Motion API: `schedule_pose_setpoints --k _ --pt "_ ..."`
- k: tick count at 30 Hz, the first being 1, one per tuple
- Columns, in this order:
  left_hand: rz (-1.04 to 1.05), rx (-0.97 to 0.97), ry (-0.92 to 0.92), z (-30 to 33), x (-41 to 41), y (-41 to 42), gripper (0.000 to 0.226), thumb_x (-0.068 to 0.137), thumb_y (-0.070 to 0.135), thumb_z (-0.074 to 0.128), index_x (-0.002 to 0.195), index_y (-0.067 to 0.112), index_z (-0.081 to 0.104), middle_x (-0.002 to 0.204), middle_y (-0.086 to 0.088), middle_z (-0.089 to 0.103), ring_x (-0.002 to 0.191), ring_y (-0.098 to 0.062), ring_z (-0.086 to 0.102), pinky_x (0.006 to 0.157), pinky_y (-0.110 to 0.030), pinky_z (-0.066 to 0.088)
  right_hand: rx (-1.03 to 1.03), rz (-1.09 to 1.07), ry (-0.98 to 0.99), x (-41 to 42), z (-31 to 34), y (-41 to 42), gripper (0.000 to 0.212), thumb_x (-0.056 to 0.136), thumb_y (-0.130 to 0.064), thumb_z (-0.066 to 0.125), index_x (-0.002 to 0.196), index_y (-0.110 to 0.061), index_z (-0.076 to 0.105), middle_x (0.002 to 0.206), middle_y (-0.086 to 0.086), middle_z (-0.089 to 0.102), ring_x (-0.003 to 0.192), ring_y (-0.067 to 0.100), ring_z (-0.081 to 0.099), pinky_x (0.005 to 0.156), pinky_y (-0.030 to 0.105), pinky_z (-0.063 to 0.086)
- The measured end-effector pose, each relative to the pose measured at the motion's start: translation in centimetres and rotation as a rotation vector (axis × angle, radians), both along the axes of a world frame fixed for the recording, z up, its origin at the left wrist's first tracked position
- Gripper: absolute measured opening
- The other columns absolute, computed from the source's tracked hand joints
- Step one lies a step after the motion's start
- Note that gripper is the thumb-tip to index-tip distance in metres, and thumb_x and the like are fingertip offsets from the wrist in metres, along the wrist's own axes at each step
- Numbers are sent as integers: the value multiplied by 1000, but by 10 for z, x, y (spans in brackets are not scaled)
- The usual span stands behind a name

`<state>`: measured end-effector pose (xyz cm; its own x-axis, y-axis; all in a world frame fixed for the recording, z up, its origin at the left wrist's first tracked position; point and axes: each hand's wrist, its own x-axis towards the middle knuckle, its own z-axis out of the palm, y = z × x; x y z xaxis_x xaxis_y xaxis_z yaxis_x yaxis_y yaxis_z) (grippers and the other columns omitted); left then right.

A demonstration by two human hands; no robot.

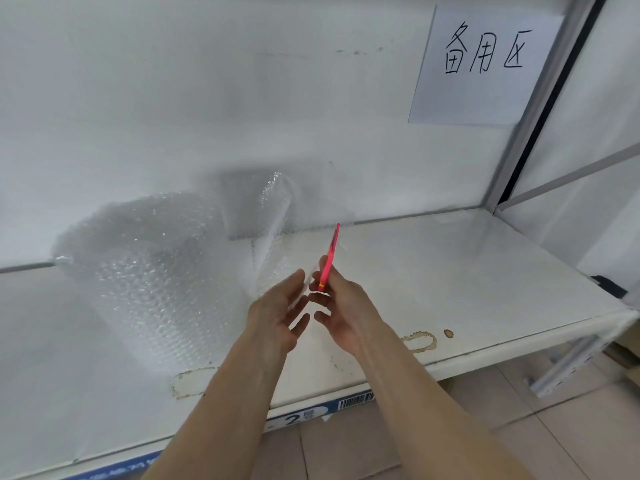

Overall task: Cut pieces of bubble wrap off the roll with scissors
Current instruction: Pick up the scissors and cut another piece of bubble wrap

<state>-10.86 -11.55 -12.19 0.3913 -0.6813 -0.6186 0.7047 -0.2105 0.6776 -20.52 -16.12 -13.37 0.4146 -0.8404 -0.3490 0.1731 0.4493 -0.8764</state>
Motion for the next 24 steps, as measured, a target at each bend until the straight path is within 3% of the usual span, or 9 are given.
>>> schedule_pose_setpoints --k 7,17,24 --pt "-21 2 3 1 1 1 26 73 21 84 96 13 74 99 1 74 97 -14 66 76 -32 52 -3 -12 14 2 -2 -2 37 86 -54 65 78 -19 66 80 -2 61 79 16 56 71 31 39" --pt "-4 14 4 2 -1 1 18 75 17 83 86 14 69 95 -2 73 98 -17 66 87 -37 52 -4 -27 1 1 -6 -10 35 86 -53 66 74 -20 66 83 0 60 79 17 55 70 32 38" --pt "-22 20 7 0 1 1 18 76 17 82 88 11 70 93 -2 71 96 -16 66 84 -36 50 18 -33 13 -1 -5 -14 40 81 -60 68 72 -21 64 80 -2 59 78 16 54 69 32 37"
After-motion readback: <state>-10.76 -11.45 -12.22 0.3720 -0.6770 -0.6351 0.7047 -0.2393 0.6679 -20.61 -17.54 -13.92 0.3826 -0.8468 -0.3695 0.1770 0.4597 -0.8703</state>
